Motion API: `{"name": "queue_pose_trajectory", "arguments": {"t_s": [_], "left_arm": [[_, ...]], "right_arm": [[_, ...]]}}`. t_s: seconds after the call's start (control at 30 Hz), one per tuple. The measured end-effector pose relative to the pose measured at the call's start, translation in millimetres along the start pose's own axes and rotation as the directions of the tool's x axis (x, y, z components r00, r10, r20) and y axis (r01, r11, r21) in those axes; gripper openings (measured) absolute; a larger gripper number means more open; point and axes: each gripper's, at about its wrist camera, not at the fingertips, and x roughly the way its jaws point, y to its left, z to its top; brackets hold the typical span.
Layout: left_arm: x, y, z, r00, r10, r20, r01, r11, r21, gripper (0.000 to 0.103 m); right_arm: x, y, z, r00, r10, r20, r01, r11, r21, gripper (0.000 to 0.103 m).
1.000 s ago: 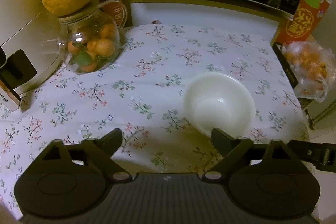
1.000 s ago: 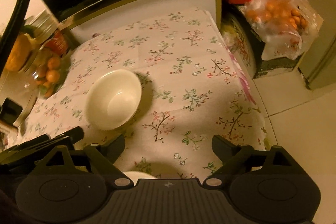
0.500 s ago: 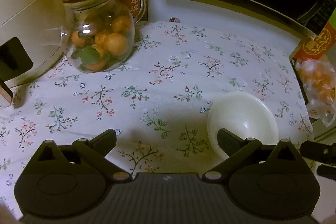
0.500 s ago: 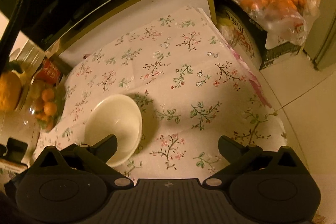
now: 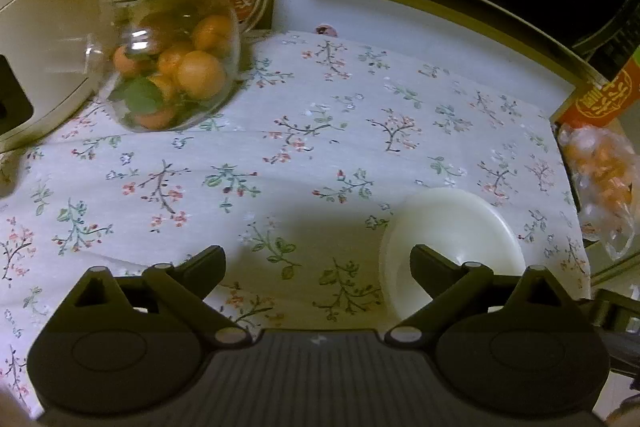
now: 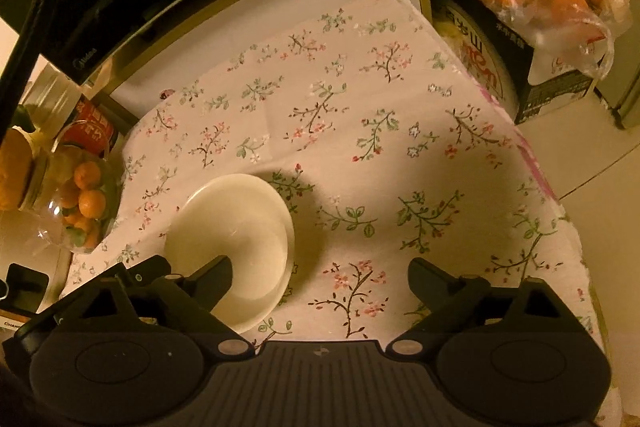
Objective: Organize plates and bowls
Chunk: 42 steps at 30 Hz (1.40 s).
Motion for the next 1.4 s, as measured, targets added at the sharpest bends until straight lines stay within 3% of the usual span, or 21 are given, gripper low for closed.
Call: {"name": "queue_pose_trajectory", "arguments": {"t_s": [0.13, 0.23, 0.3, 0.47, 0.57, 1.4], "left_arm": [[6.5, -5.2, -3.0, 1.000, -0.002, -0.014, 0.002, 1.000, 0.015, 0.088], [9.0, -8.4, -4.2, 1.000, -0.016, -0.020, 0.017, 0.999, 0.031, 0.071], [10.4, -12.0, -5.2, 0.999, -0.032, -0.025, 0.033, 0.998, 0.052, 0.047], [11.6, -22.9, -11.8, 0.997, -0.061, -0.044, 0.066, 0.992, 0.105, 0.013], [6.4, -30.7, -14.6, 0.998, -0.055, -0.031, 0.059, 0.989, 0.135, 0.010], [-14.0, -50.7, -22.6, 0.999, -0.049, 0.020, 0.043, 0.972, 0.230, 0.010]], "right_arm": [[9.3, 1.3, -0.1, 1.000, -0.002, -0.021, 0.002, 1.000, 0.004, 0.081], [14.7, 2.7, -1.2, 0.999, 0.000, -0.034, 0.001, 1.000, 0.006, 0.074], [15.7, 3.7, -2.0, 0.999, 0.004, -0.039, -0.004, 1.000, 0.007, 0.063], [19.3, 8.7, -4.6, 0.998, 0.024, -0.064, -0.023, 1.000, 0.004, 0.025], [18.1, 13.5, -6.2, 0.997, 0.039, -0.066, -0.039, 0.999, -0.009, 0.009], [-0.4, 8.5, -7.3, 0.999, 0.033, -0.026, -0.034, 0.998, -0.044, 0.009]]}}
